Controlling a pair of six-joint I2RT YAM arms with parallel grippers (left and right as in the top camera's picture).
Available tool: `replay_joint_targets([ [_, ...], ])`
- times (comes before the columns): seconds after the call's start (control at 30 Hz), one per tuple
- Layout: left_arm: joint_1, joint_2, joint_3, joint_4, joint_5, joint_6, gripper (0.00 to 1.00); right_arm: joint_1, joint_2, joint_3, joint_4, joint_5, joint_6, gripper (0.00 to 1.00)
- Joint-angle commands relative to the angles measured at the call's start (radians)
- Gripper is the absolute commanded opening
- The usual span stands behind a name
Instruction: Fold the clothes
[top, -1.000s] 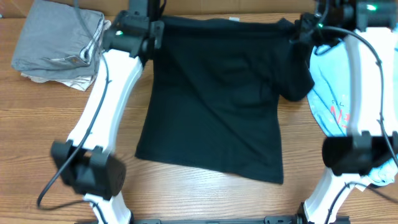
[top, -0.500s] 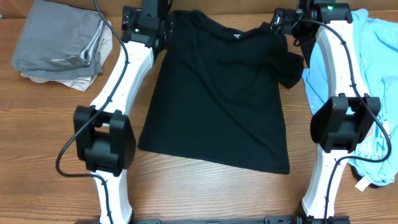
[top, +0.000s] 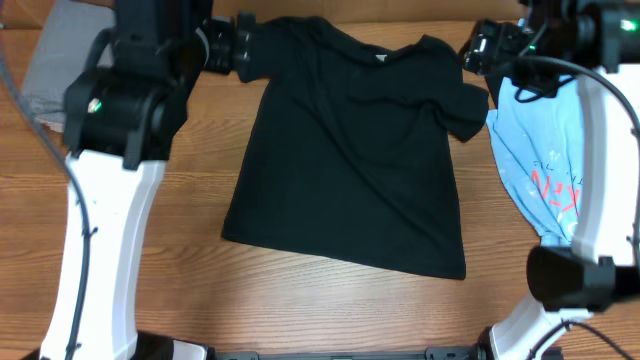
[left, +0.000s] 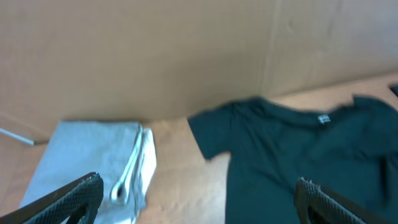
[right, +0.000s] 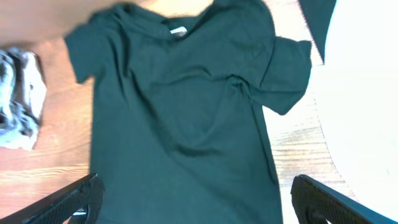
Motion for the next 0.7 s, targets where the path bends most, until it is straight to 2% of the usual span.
replay_joint_targets([
  [0.0, 0.002, -0.029, 0.002, -0.090, 0.046, -0.013, 1.00, -0.002, -0.121, 0.027, -0.003, 0.016, 0.074, 1.00],
  [0.37, 0.003, -0.033, -0.003, -0.326, 0.046, -0.085, 1.00, -0.001, -0.289, 0.006, -0.123, 0.035, 0.084, 1.00],
  [0.67, 0.026, 0.091, -0.036, -0.477, 0.047, -0.085, 1.00, 0.059, -0.322, -0.178, -0.103, 0.029, 0.092, 1.00],
])
